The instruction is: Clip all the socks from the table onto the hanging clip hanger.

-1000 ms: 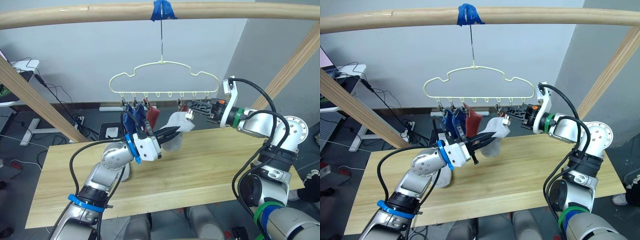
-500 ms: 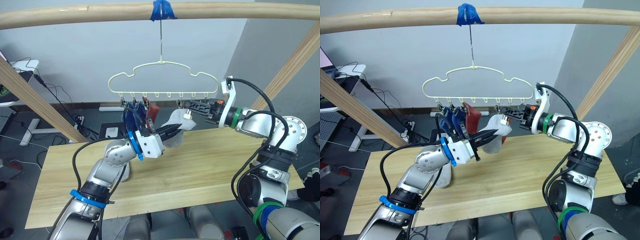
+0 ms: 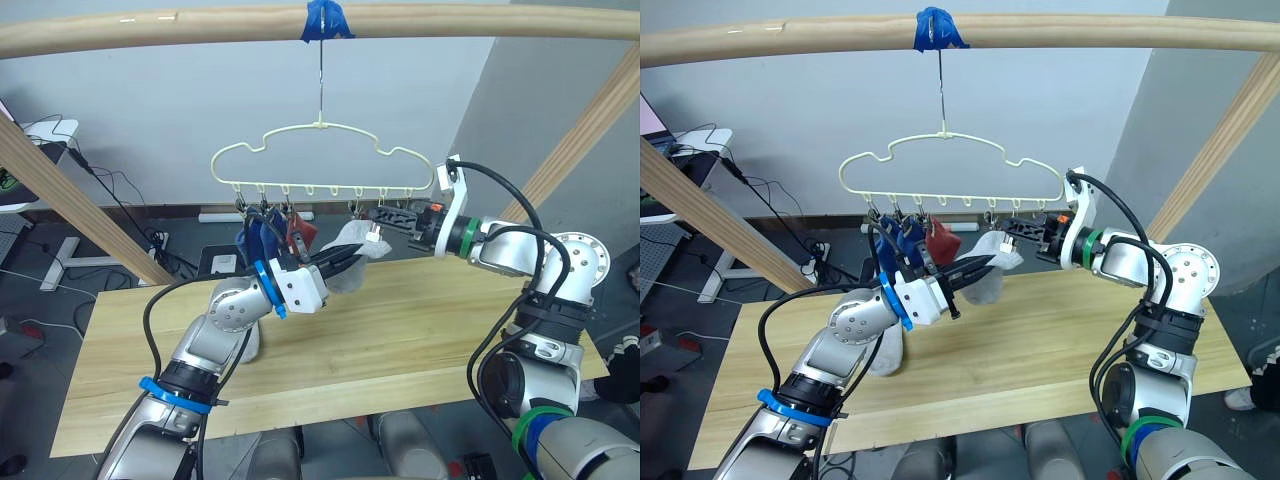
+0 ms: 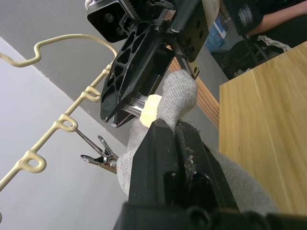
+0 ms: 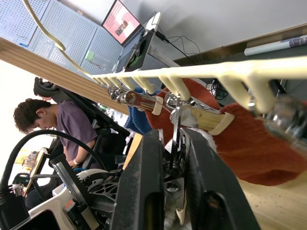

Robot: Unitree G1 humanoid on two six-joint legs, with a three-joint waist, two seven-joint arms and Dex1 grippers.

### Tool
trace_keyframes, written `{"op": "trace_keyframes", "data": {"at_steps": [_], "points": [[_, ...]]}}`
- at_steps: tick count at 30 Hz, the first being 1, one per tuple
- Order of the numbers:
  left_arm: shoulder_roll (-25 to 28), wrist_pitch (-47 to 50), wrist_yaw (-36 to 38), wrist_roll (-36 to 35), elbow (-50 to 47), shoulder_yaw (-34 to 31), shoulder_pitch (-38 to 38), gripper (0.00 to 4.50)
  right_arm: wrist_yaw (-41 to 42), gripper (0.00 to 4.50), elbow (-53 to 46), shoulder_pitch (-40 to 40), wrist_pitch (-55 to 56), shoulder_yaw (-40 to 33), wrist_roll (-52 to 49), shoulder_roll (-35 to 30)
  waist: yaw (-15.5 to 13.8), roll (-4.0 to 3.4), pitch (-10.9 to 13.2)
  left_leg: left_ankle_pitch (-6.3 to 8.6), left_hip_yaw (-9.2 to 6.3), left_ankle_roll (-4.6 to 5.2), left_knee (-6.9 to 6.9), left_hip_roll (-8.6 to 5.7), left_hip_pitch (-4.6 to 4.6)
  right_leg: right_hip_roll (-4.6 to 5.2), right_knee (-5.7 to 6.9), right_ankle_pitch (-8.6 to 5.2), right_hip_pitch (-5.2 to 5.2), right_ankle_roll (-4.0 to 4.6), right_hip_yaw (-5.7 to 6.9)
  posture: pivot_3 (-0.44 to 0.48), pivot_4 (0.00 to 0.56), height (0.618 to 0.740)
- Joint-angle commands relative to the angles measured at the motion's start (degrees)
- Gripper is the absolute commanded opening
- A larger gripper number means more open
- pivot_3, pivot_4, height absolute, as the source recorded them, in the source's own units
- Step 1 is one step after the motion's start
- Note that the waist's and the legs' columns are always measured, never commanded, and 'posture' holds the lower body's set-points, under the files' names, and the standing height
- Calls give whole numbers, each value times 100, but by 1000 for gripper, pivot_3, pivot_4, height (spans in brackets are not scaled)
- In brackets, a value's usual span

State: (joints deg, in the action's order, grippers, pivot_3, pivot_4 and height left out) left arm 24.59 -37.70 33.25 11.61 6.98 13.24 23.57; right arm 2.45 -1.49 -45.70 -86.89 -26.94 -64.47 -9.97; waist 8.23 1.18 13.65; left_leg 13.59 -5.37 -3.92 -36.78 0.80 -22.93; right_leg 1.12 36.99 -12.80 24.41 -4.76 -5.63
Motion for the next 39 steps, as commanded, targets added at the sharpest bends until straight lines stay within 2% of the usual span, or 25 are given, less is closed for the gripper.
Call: {"op": "trace_keyframes", "data": {"at_steps": [1, 5, 8, 9, 14, 16, 17, 18, 21, 24, 30, 31, 33, 37, 39], "points": [[-19, -36, -64, -17, -177, 29, 117, 0, 44, 1847, -213, -7, 96, -47, -227, -4, 0, 0, 0, 0, 0, 0, 0, 0, 0, 0, 0, 0, 0, 0, 0, -139, 205, 740], [-15, -57, -55, -18, -145, 39, 147, 0, 76, 3172, -277, 32, 141, -20, -189, -129, -1, 0, 0, 0, 0, 0, 0, 0, 0, 0, 0, 0, 0, 0, 0, -147, 207, 740], [-28, 67, -33, -29, -156, 53, 132, 0, 94, 4249, -499, 180, -65, -212, -364, -518, -7, -1, 0, 0, 0, 0, 0, 0, -1, 0, -2, 0, 0, 0, 0, -151, 208, 740], [-33, 97, -26, -22, -148, 67, 129, 0, 120, 4478, -608, 266, -133, -264, -442, -699, -19, -1, 1, 0, 0, 0, 2, 0, -2, 0, -3, -1, 0, 0, 0, -155, 209, 740], [-78, 178, 12, -73, -69, 133, 139, 0, 276, 4478, -1084, 716, -295, -400, -877, -1425, -25, -3, 2, 1, 1, 1, 3, -1, -4, 2, -8, -1, 0, -1, -1, -168, 212, 740], [-179, 418, 215, -402, -36, 214, 159, 462, 486, 4500, -1745, 1343, -196, -359, -814, -1937, -29, -5, 2, 1, 2, 1, 3, -1, -4, 1, -7, -2, 0, -1, -2, -196, 211, 740], [-234, 624, 360, -639, -48, 234, 140, 579, 712, 4500, -2210, 1745, 177, -124, -441, -2256, -42, -5, 2, 1, 1, 1, 3, -1, -3, 2, -8, -3, 0, -2, -1, -206, 209, 740], [-268, 772, 463, -801, -64, 242, 124, 922, 891, 4500, -2523, 2031, 492, 64, -158, -2482, -33, -5, 3, 1, -3, 1, 3, 0, -5, 1, -10, -6, -2, -4, 3, -206, 209, 740], [-283, 1407, 700, -1331, -303, 122, -24, 1725, 930, 4500, -2970, 2516, 1625, 438, 701, -2475, 95, -4, 3, 2, 19, 2, 2, 0, 1, 2, -11, -7, 0, -9, -13, -212, 205, 740], [-76, 1988, 999, -1924, -671, -99, -241, 2597, 1052, 4500, -3290, 2922, 2727, 1045, 1704, -2504, 199, -4, 3, 2, 27, 2, 2, 1, 10, 1, -2, -4, 0, -12, -22, -208, 203, 740], [488, 4297, 1332, -3948, -2112, -876, -821, 4314, 796, 4500, -3702, 3493, 4137, 1852, 2903, -1851, 288, -5, 3, 2, 24, 2, 5, 6, 12, -2, -1, -6, 1, -10, -19, -175, 195, 740], [604, 4586, 1355, -4231, -2361, -1018, -945, 4499, 679, 4331, -3737, 3526, 4339, 1921, 3059, -1668, 284, -4, 3, 2, 25, 2, 5, 5, 10, -2, -4, -6, 2, -11, -20, -171, 194, 740], [735, 4949, 1365, -4535, -2665, -1192, -1082, 4500, 561, 3975, -3756, 3567, 4579, 1987, 3264, -1432, 272, -4, 3, 2, 24, 1, 5, 4, 6, 1, -9, -6, 3, -10, -19, -171, 194, 740], [987, 5610, 1208, -5164, -3338, -1697, -1475, 4500, 332, 2527, -3697, 3434, 5077, 2591, 4113, -1200, 251, -2, 3, 3, 23, 1, 5, 3, 6, 2, -9, -7, 3, -8, -18, -171, 194, 740], [1045, 5764, 1138, -5274, -3540, -1846, -1625, 4500, 186, 2527, -3586, 3366, 5260, 2836, 4470, -1034, 244, -2, 3, 2, 21, 1, 6, 5, 9, 1, -6, -15, 6, 6, -16, -152, 192, 740]]}}
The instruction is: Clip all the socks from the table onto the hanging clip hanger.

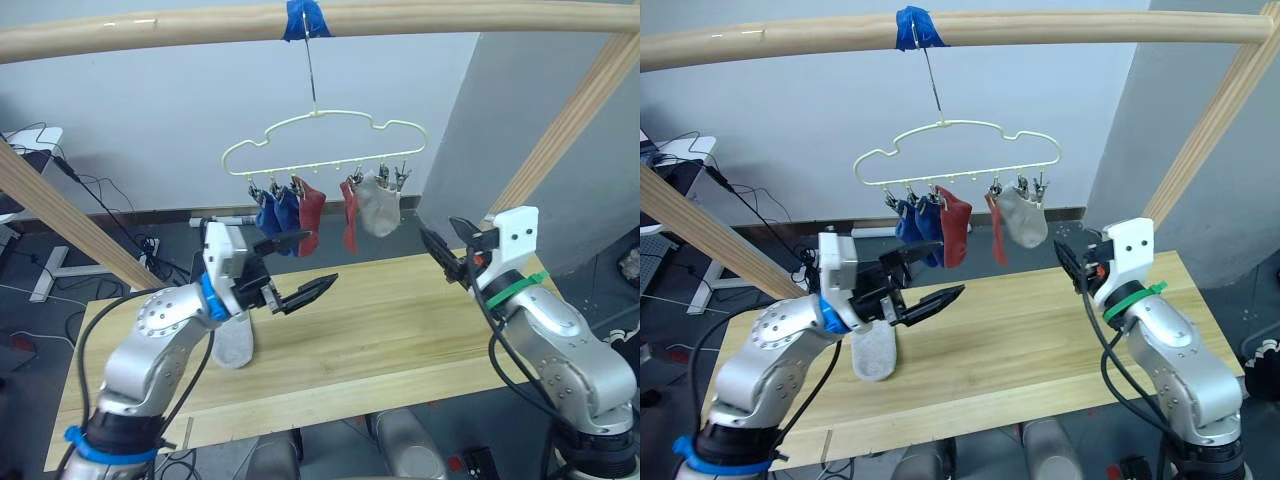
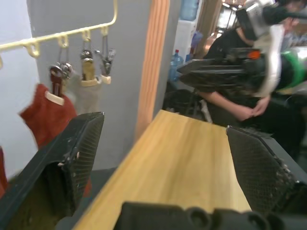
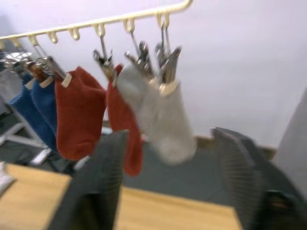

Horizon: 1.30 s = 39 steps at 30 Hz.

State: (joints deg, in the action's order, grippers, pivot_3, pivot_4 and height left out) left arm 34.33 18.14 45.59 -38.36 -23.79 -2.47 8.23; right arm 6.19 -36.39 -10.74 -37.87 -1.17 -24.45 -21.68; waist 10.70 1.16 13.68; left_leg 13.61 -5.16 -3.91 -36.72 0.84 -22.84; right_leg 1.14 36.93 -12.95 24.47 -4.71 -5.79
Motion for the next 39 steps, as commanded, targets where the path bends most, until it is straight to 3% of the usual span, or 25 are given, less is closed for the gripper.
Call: {"op": "trace_keyframes", "data": {"at_steps": [1, 7, 16, 39], "points": [[87, 216, -107, -280, -522, -313, -128, 4500, -239, 2527, -30, -163, 419, 349, 620, 207, -7, 0, 0, 0, 0, 0, 0, 0, 1, 0, 2, -7, 0, 12, 0, -147, 193, 740], [-22, 359, -338, -241, -766, -347, -239, 4500, -430, 2527, 558, -443, 923, 786, 1382, 713, -70, 1, 0, 0, 2, 0, -3, -1, 1, -1, 2, -11, -1, 22, -2, -132, 198, 740], [-36, 397, -438, -192, -883, -350, -260, 4500, -653, 2527, 1434, -870, 1430, 819, 2066, 1278, -178, 1, 0, 0, 1, 0, 1, -1, 1, 0, 2, 1, 1, 3, -1, -110, 204, 740], [-192, 472, -644, -145, -1134, -300, -380, 4500, -1041, 2527, 2447, -1485, 1996, 650, 2961, 1787, -283, 0, 0, 0, -1, 0, 1, -1, 1, 0, 4, 5, 1, -1, 1, -87, 214, 740]]}}
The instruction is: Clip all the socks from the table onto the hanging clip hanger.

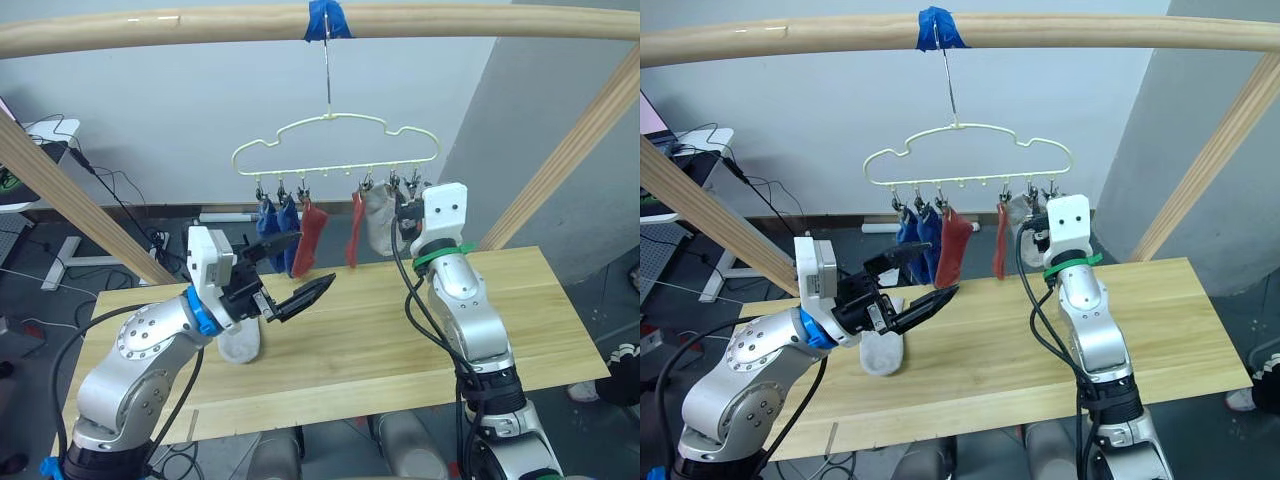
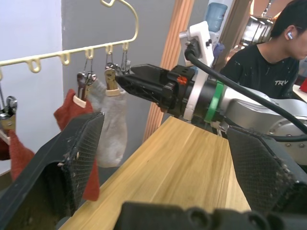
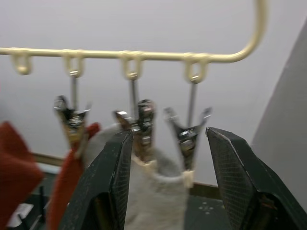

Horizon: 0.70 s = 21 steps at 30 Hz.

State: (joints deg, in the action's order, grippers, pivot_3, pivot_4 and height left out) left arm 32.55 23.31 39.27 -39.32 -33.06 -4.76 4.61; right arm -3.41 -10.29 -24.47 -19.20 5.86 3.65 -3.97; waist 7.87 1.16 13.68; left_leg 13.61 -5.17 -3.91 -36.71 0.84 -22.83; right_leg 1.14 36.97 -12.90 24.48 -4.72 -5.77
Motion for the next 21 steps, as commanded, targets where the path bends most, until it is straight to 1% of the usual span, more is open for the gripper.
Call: {"op": "trace_keyframes", "data": {"at_steps": [1, 7, 13, 21], "points": [[-21, -42, -9, -41, -203, -64, -15, 4500, -83, 2527, -157, -113, 125, -58, 180, 7, 1, 0, 0, 0, 0, 0, 0, 0, 0, 0, 0, 0, 0, 0, 0, -88, 215, 740], [-52, -54, 7, -19, -167, -46, -1, 4500, -86, 2527, -56, -148, 119, -118, 280, 11, 1, 0, 0, 0, 1, 0, 0, 0, 0, 0, -1, 0, 0, 0, 0, -88, 215, 740], [-53, -93, 64, 11, -148, -33, -26, 4500, -31, 2527, 136, -266, 158, -22, 273, 111, 5, 0, 0, 0, -1, 0, 0, 0, 0, 0, 0, 1, 0, 1, 1, -87, 209, 740], [-79, -87, 18, 37, -193, -11, -35, 4500, -163, 2527, 467, -399, 274, -194, 291, 141, 1, 0, 0, 0, -1, 0, 0, 0, 0, 0, 1, 1, 0, 0, 1, -77, 203, 740]]}}
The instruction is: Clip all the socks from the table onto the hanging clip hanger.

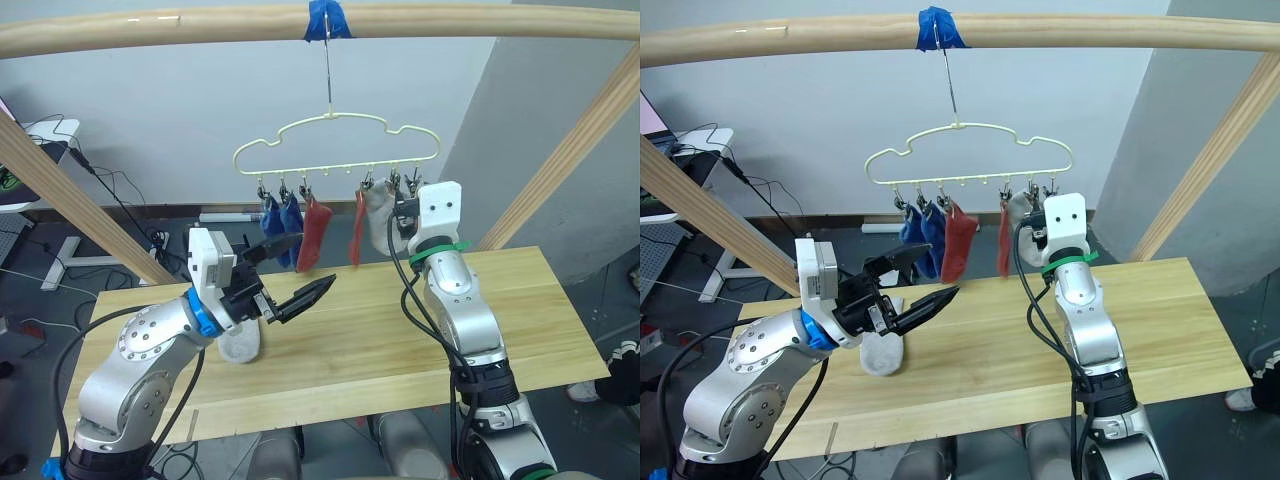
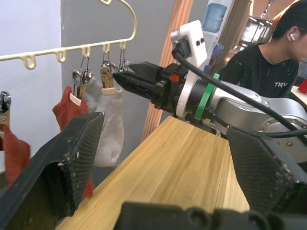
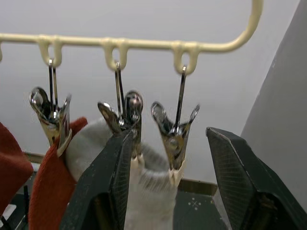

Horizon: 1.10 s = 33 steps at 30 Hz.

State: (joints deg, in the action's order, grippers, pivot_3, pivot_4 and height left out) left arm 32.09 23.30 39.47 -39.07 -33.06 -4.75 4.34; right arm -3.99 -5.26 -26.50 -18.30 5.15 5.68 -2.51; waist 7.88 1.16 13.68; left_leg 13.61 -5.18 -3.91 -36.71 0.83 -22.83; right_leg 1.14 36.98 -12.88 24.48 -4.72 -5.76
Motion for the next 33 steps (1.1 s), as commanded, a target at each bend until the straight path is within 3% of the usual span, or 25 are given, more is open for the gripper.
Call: {"op": "trace_keyframes", "data": {"at_steps": [1, 10, 33], "points": [[-44, -80, -17, 16, -212, 0, -16, 4500, -149, 2527, 35, -263, 230, -142, 119, -10, 0, 0, 0, 0, 1, 0, 0, 0, 0, 0, 0, 0, 0, 0, -1, -76, 200, 740], [-106, -54, -95, 41, -277, 54, -26, 4500, -270, 2527, 351, -528, 505, -174, 246, 4, -1, 0, 0, 0, -1, 0, 0, 0, -2, 0, -1, 2, 0, 1, 1, -73, 195, 740], [-217, -74, -222, 97, -271, 195, 66, 4500, -312, 2527, 12, -300, 302, -254, 421, -112, -1, 0, 0, 0, -1, 0, -2, 0, 0, 0, 3, 3, 0, 0, 1, -80, 202, 740]]}}
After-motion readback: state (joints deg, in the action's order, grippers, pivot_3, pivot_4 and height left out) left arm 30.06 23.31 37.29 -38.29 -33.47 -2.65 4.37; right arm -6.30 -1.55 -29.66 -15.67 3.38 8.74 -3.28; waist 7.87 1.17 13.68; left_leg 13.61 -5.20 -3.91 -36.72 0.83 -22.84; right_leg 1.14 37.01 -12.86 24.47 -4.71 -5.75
